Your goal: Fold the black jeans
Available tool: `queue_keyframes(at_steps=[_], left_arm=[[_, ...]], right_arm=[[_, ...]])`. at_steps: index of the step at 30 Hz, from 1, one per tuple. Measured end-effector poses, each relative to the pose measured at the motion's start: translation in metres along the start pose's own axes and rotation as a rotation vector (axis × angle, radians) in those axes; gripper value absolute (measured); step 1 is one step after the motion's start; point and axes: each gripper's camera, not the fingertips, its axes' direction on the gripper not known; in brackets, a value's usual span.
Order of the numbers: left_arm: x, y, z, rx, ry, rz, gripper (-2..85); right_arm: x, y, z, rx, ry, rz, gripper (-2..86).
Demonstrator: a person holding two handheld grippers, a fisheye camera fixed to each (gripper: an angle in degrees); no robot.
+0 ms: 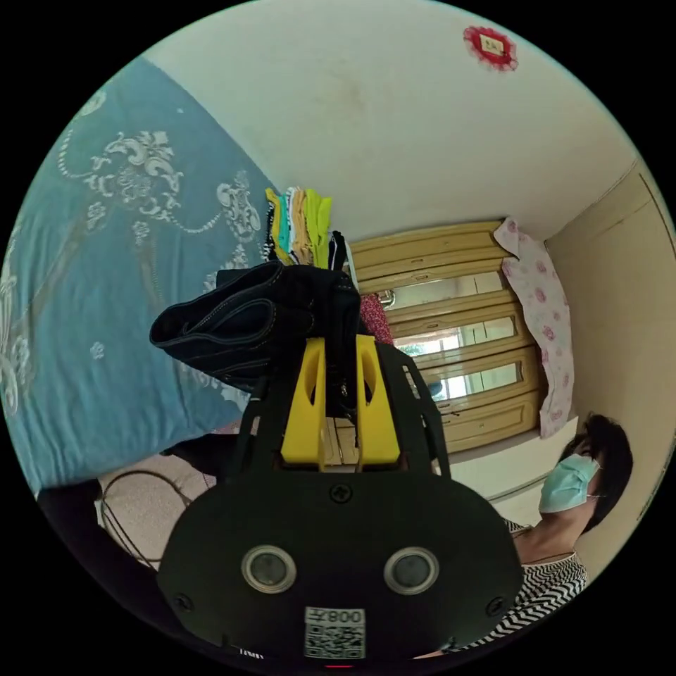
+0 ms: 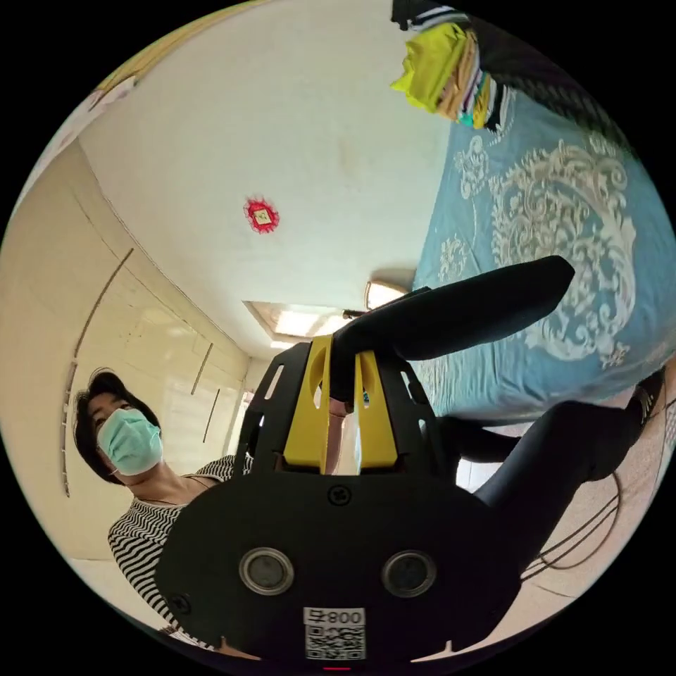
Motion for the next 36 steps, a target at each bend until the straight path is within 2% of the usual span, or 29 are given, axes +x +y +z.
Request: queue_keyframes(at_steps=[8, 12, 15, 18, 20, 23, 31, 36], left_arm=[[0.193, -0.140, 0.241, -0.256, 0.242, 0.257, 7.4], [0.250, -0.179, 0.345, -0.382, 0.315, 0.300, 7.4], [0.259, -0.195, 0.422, -0.495, 0.244, 0.243, 7.2], [0.244, -0.196, 0.481, -0.602, 0.047, 0.152, 6.7], [0.236, -0.192, 0.511, -0.697, -0.067, 0.097, 6.4], [0.253, -0.194, 0.515, -0.639, 0.054, 0.093, 6.2], [0.340, -0.200, 0.541, -0.647, 0.003, 0.229, 6.2], [0.373, -0.193, 0.522, -0.512, 0.033, 0.185, 3.3]], right_arm=[[-0.176, -0.097, -0.242, 0.290, 0.185, -0.358, 4.0], [-0.213, -0.111, -0.329, 0.415, 0.287, -0.433, 4.3], [-0.187, -0.114, -0.382, 0.491, 0.392, -0.372, 4.4], [-0.110, -0.112, -0.422, 0.546, 0.462, -0.204, 4.8], [-0.033, -0.107, -0.445, 0.580, 0.480, -0.002, 5.3], [0.016, -0.096, -0.461, 0.598, 0.371, 0.026, 5.7], [0.050, -0.094, -0.482, 0.631, 0.354, -0.002, 6.9], [0.070, -0.072, -0.488, 0.694, 0.334, 0.007, 7.1]])
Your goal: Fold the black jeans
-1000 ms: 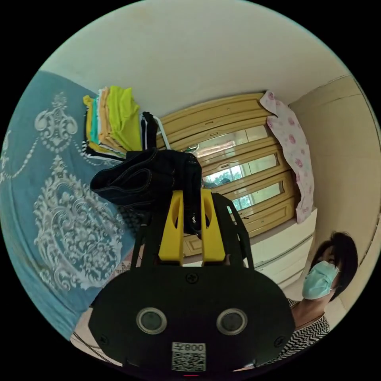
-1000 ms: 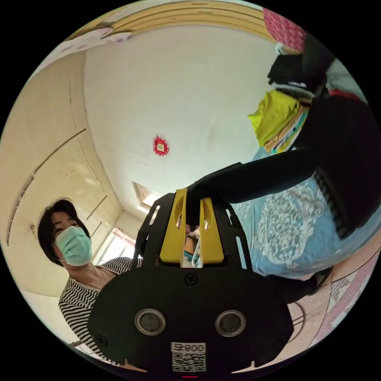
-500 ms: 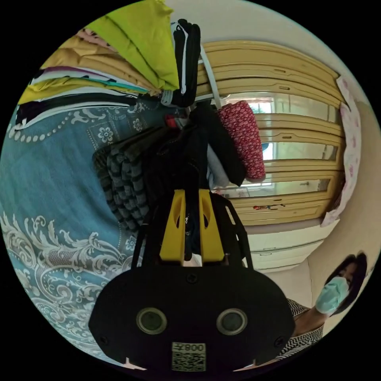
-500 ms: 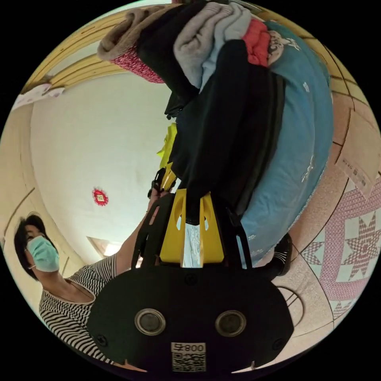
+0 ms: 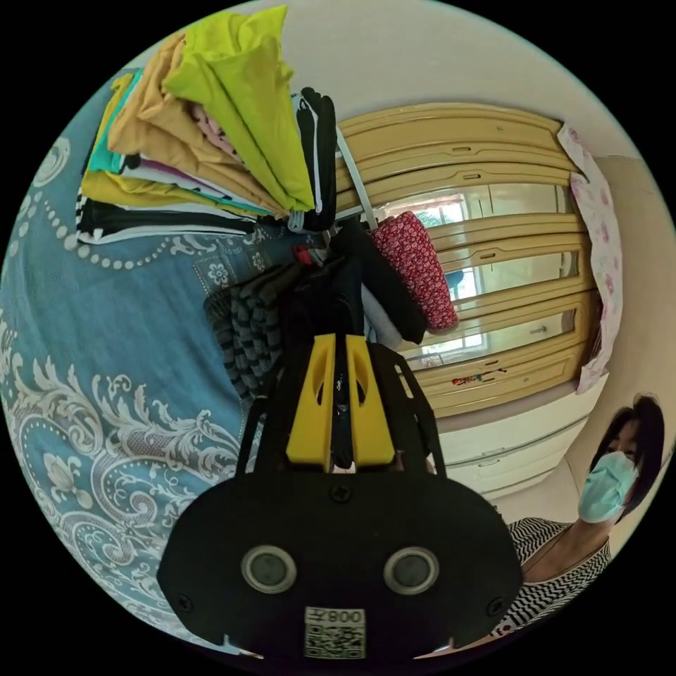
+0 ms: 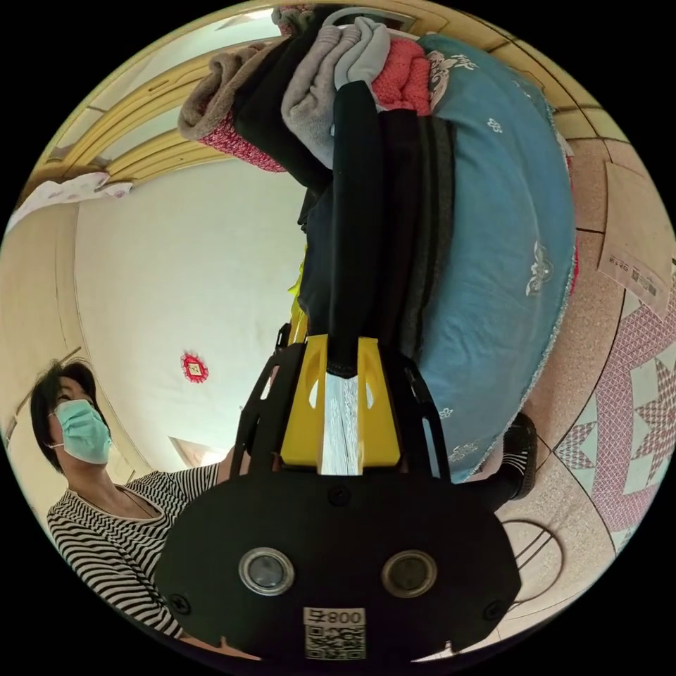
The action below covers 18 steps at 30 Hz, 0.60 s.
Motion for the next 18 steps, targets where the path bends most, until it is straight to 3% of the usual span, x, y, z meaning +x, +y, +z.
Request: queue_keyframes(at_steps=[4, 9, 12, 14, 18], left_arm=[[0.051, 0.003, -0.008, 0.083, -0.005, 0.085, 0.8], [0.124, -0.017, 0.034, -0.032, -0.154, 0.237, 0.1], [0.152, -0.030, 0.068, -0.092, -0.331, 0.265, 0.0], [0.167, -0.038, 0.089, -0.132, -0.466, 0.279, -0.1], [0.190, -0.042, 0.107, -0.124, -0.586, 0.318, -0.1]], right_arm=[[0.011, 0.021, -0.021, 0.076, 0.025, 0.005, 3.8], [-0.033, 0.017, 0.001, 0.087, 0.173, -0.208, 0.7], [-0.054, -0.006, 0.067, -0.031, 0.283, -0.343, 0.2], [-0.048, -0.019, 0.133, -0.128, 0.481, -0.388, 0.1], [-0.027, -0.019, 0.205, -0.187, 0.611, -0.428, 0.0]])
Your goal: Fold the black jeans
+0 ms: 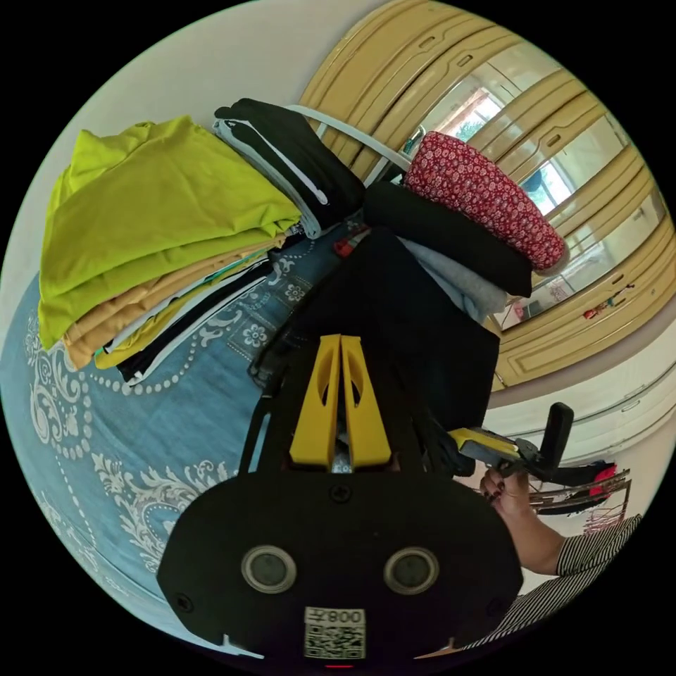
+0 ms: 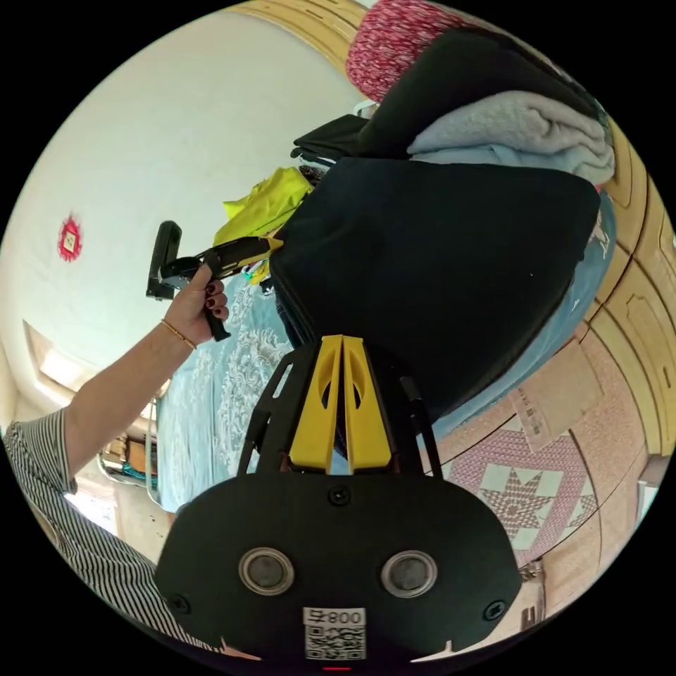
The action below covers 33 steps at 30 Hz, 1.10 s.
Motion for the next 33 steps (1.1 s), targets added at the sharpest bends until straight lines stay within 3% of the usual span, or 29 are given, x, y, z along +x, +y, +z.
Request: queue_keyframes(at_steps=[7, 12, 16, 20, 23, 28, 33], left_arm=[[0.047, -0.009, -0.008, 0.008, -0.038, 0.048, 0.0], [0.086, 0.040, -0.052, 0.087, -0.115, 0.159, 0.1], [0.103, 0.118, -0.049, -0.126, -0.449, 0.282, 0.2], [0.097, 0.185, -0.019, -0.419, -0.516, 0.237, 0.2], [0.106, 0.203, -0.024, -0.276, -0.595, 0.242, 0.2], [0.097, 0.194, -0.026, -0.347, -0.563, 0.179, 0.1], [0.073, 0.188, -0.049, -0.294, -0.362, 0.261, 0.1]], right_arm=[[-0.048, 0.019, 0.097, 0.013, 0.270, -0.172, 0.1], [-0.055, 0.046, 0.157, 0.071, 0.353, -0.221, 0.1], [-0.049, 0.058, 0.211, 0.077, 0.376, -0.228, 0.1], [-0.041, 0.072, 0.269, 0.087, 0.419, -0.259, 0.1], [-0.027, 0.079, 0.306, 0.090, 0.408, -0.254, 0.1], [-0.007, 0.086, 0.345, 0.099, 0.377, -0.227, 0.2], [-0.008, 0.075, 0.372, 0.294, 0.271, -0.283, 1.2]])
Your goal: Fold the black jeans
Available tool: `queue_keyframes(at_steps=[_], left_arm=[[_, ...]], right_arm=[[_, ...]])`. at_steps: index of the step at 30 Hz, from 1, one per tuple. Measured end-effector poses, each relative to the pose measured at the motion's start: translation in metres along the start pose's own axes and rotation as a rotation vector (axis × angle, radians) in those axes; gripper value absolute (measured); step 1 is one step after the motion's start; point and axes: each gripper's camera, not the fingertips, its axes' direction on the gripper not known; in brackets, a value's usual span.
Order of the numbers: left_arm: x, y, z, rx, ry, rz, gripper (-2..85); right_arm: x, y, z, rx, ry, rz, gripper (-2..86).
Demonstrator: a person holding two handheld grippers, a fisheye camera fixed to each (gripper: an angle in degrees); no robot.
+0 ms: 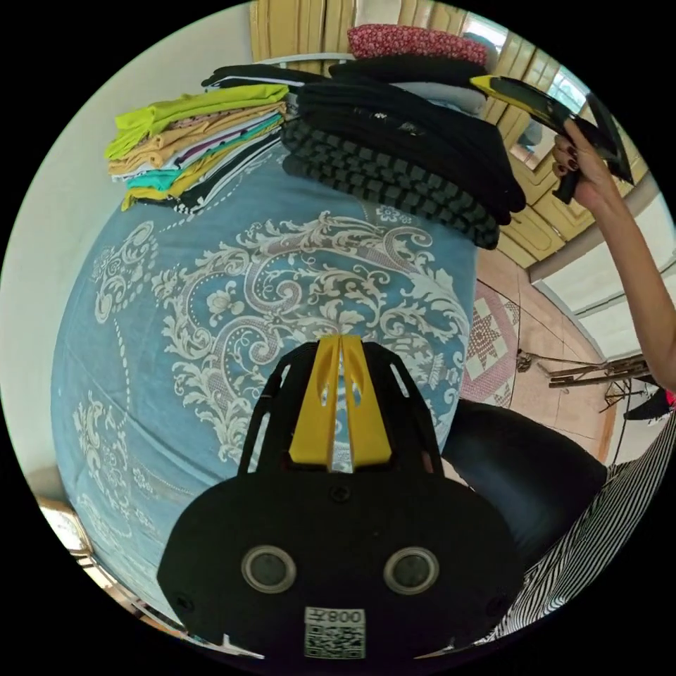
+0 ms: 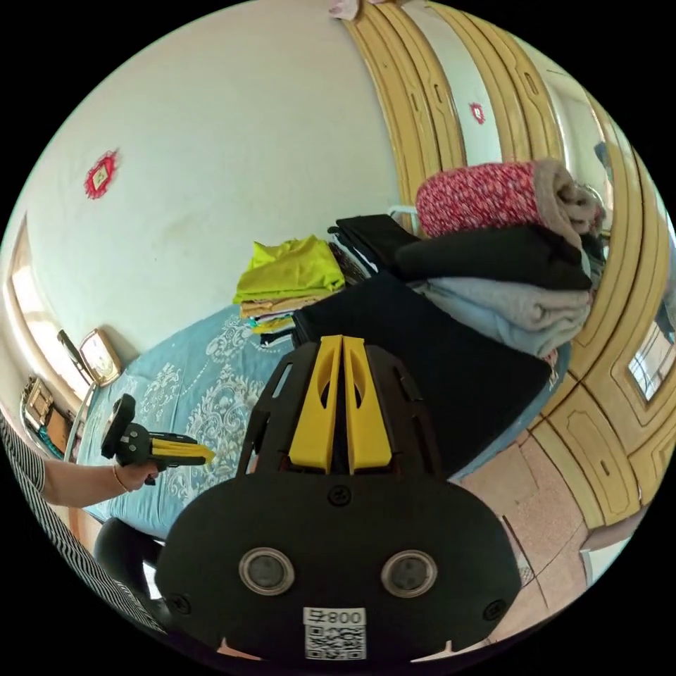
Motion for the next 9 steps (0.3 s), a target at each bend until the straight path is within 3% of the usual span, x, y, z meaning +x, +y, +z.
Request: queue_keyframes(at_steps=[5, 9], left_arm=[[-0.053, -0.006, -0.009, 0.164, 0.070, 0.081, 0.1], [-0.090, -0.003, -0.005, 0.191, 0.197, 0.113, 0.1]], right_arm=[[-0.032, -0.048, 0.142, 0.023, -0.063, -0.136, 4.5], [-0.047, -0.094, 0.274, -0.002, -0.081, -0.141, 5.5]])
